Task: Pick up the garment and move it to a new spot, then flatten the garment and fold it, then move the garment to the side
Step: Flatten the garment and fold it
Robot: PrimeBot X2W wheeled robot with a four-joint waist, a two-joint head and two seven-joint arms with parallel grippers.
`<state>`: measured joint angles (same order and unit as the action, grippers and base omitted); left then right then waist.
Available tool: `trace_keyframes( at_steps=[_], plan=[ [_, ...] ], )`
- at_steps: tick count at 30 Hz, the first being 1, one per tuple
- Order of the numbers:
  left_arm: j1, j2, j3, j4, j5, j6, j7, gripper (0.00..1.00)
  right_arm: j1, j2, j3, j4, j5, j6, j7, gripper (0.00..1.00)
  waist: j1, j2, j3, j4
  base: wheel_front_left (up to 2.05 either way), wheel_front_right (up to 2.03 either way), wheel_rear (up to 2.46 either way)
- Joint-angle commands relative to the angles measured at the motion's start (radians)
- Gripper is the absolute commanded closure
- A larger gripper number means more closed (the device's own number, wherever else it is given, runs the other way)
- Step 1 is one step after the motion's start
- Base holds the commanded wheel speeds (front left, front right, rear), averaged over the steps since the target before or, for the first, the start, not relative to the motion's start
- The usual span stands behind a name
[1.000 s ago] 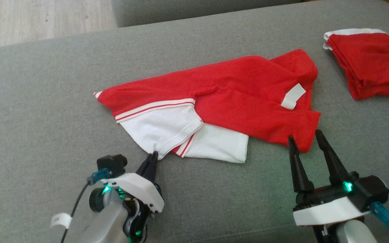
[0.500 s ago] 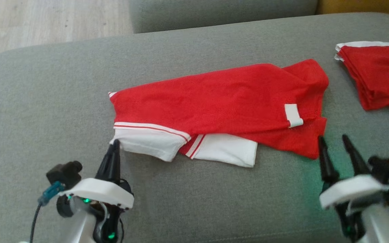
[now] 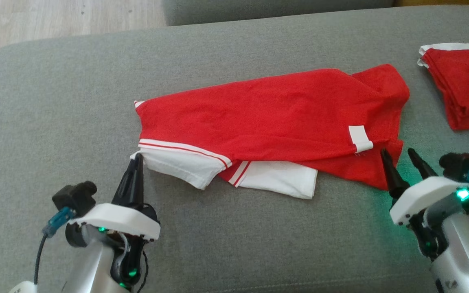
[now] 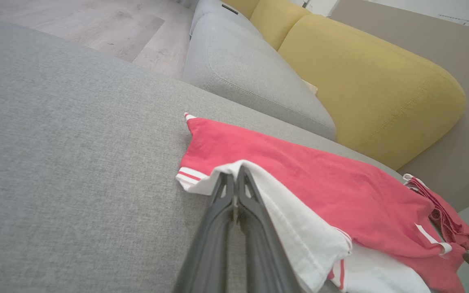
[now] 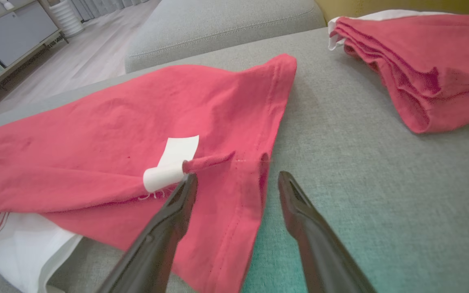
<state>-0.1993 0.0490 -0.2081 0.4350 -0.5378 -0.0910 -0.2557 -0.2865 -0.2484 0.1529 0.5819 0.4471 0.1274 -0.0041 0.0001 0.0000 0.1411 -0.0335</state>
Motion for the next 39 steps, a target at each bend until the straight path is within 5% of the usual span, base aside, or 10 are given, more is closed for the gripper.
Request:
trace_keyframes(
  at_steps=[1,6,9,12,14,15,25,32,39],
  plan=[
    [-0.045,0.008,0.039,-0.03,0.01,-0.009,-0.006,1.0,-0.053,-0.026,0.029,-0.01,0.011,0.003,-0.012,0.0,-0.0001,0.0,0.004,0.003,0.0,0.0,0.0],
    [-0.053,0.006,0.044,-0.026,0.017,-0.014,-0.006,1.0,-0.099,-0.03,0.074,0.057,0.034,0.003,-0.031,0.0,-0.0001,0.0,0.011,0.014,0.0,0.0,0.0],
    [-0.058,0.005,0.046,-0.024,0.02,-0.016,-0.006,1.0,-0.119,-0.031,0.094,0.092,0.054,0.003,-0.044,0.17,-0.0001,0.0,0.015,0.019,0.0,0.0,0.0],
    [-0.062,0.004,0.048,-0.022,0.022,-0.018,-0.006,1.0,-0.133,-0.033,0.114,0.128,0.073,0.003,-0.054,0.56,-0.0001,0.0,0.018,0.023,0.0,0.0,0.0],
    [-0.064,0.004,0.051,-0.021,0.023,-0.019,-0.006,1.0,-0.143,-0.036,0.129,0.148,0.083,0.003,-0.064,0.94,-0.0001,0.0,0.02,0.023,0.0,0.0,0.0],
    [-0.065,0.003,0.052,-0.021,0.023,-0.02,-0.006,1.0,-0.148,-0.039,0.134,0.155,0.085,0.003,-0.078,1.0,-0.0001,0.0,0.02,0.023,0.0,0.0,0.0],
    [-0.148,0.002,0.092,-0.121,-0.111,-0.035,0.003,1.0,-0.217,-0.107,0.143,0.072,0.087,0.003,-0.233,1.0,-0.0001,0.0,-0.022,0.011,0.0,0.0,0.0],
    [-0.49,0.023,0.121,-0.177,-0.177,0.006,0.146,1.0,-0.399,-0.176,0.104,-0.116,0.07,0.003,-0.211,1.0,-0.0001,0.0,0.015,0.015,0.0,0.0,0.0],
    [-0.848,0.016,0.126,-0.066,-0.213,0.054,0.224,1.0,-0.656,-0.213,0.122,-0.19,0.036,0.003,-0.11,1.0,-0.0001,0.0,0.117,0.018,0.0,0.0,0.0]
  ],
)
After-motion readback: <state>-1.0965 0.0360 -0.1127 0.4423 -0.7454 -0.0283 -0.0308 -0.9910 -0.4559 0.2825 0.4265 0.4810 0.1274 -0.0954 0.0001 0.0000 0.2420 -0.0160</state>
